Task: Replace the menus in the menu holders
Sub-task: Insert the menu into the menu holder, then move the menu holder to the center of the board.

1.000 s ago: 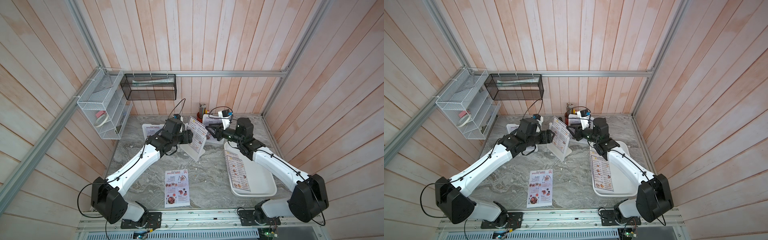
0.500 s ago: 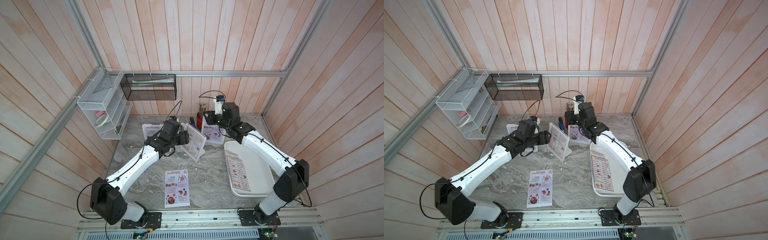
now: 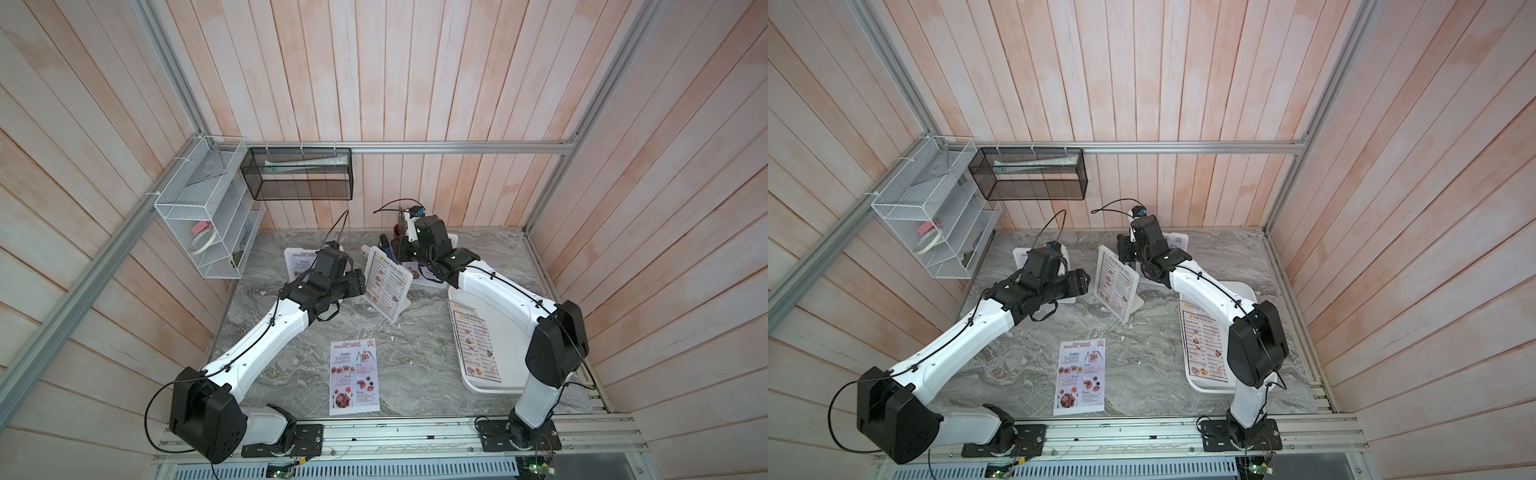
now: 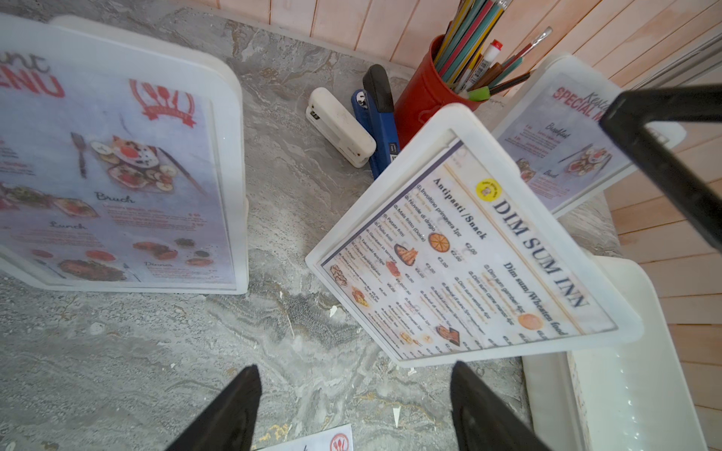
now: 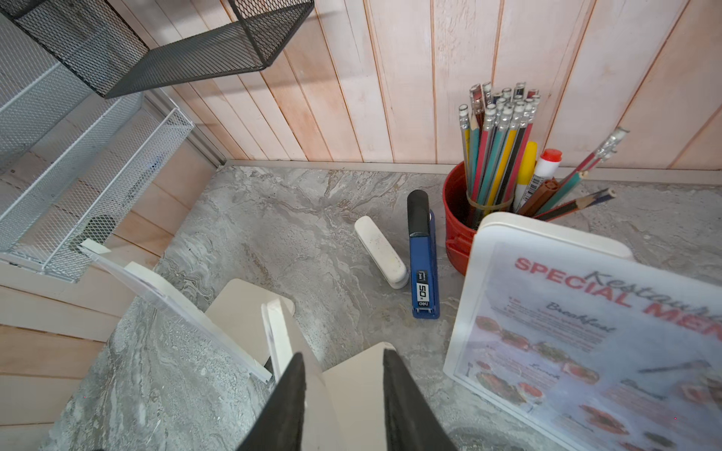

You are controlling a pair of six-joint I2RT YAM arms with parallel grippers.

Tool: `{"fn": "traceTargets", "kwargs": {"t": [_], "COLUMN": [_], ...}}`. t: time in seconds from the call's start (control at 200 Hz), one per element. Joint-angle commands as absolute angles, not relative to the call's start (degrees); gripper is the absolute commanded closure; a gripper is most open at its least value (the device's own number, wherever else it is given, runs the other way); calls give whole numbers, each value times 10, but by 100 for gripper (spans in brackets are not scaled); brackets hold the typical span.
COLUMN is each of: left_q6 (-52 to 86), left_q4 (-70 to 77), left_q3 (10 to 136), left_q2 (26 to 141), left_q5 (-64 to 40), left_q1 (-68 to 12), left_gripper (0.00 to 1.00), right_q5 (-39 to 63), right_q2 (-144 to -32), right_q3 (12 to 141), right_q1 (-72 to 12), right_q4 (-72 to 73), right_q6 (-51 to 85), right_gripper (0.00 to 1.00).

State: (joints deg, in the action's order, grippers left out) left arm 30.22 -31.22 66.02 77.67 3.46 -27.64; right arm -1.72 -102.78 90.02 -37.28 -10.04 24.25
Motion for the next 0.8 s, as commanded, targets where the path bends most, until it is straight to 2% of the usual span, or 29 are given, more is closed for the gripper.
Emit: {"fn": "traceTargets", "kwargs": {"t": [0.0, 0.195, 0.49, 0.65, 0.795], "left_q6": [300, 278, 278, 306, 323], "left_q4": [-308, -309, -334, -381, -388], "left_q3": [645, 631, 622, 637, 616], "left_q2": [769, 770, 773, 780, 761], "left_q5": [24, 17, 28, 101, 99], "left_q1": [-274, -300, -327, -316, -259], "left_gripper": [22, 22, 28, 29, 25], "right_q5": [17, 84, 127, 168, 166], "right_q2": [-989, -911, -776, -729, -704], "right_q3": [876, 801, 634, 576, 581], "right_q1": [-362, -314, -229, -229, -272], "right_q4": [-88, -90, -87, -69, -66], "right_q6": [235, 246, 261, 251, 222], "right_gripper": [57, 47, 45, 46, 46]}}
